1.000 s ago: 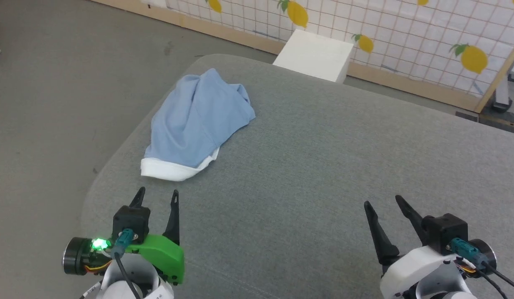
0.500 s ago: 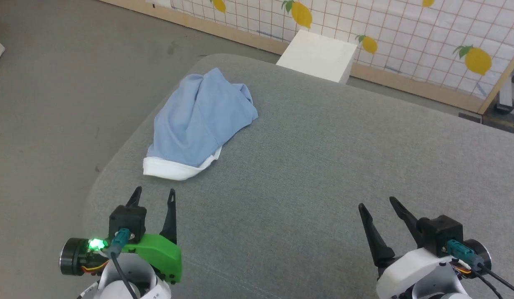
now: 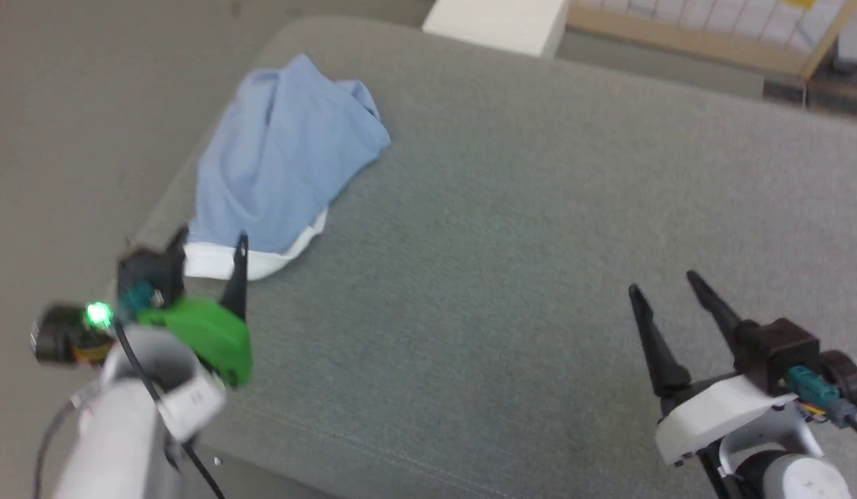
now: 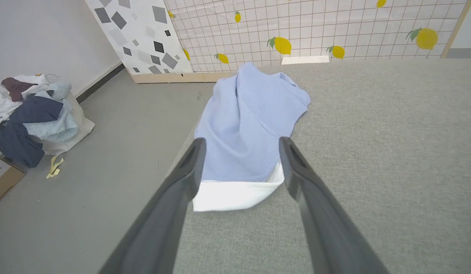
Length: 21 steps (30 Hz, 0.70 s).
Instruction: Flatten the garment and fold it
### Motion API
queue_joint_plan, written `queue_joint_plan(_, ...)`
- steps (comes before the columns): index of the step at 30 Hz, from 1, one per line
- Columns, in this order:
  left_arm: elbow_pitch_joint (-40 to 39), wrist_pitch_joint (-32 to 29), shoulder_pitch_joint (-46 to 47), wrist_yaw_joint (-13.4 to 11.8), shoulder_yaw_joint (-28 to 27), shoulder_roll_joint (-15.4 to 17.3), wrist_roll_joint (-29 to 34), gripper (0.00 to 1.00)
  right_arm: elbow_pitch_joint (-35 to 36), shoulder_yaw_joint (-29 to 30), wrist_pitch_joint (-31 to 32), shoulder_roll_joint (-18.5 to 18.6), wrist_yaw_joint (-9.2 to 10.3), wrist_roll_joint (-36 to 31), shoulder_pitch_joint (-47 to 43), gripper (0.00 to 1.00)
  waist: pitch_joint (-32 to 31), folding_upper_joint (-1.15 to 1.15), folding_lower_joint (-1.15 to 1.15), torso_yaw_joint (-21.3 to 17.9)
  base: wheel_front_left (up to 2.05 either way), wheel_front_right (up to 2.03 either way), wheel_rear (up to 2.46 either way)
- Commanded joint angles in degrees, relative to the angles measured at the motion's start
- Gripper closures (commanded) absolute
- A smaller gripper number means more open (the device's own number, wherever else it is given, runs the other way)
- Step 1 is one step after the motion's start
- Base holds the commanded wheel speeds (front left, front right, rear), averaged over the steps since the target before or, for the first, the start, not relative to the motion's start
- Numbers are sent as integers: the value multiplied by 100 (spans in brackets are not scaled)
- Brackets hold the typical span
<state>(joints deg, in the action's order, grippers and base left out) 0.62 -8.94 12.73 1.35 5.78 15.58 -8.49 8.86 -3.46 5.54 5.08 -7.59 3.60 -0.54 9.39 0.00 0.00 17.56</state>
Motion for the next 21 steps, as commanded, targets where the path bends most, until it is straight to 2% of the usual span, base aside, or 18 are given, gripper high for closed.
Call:
queue_joint_plan(1,42,-111,308,113,-12,122,-42,0,110,32,26,37,10,-33,102,0,787,0,0,-437,0,0,0)
queue_joint_plan(6,536,-633,1282,402,55,467,-200,0,394,119,62,135,10,-97,180,0,1329,0,0,-654,0,0,0)
queue_joint_plan(10,1140,-1173,1991,542,244,737,-395,0,564,117,69,195,10,-133,257,0,1653,0,0,-787,0,0,0)
queue_joint_plan(21,2433,-2551,3208,612,920,1358,-1357,0,805,106,28,207,10,-231,431,0,2236,0,0,-1100,0,0,0)
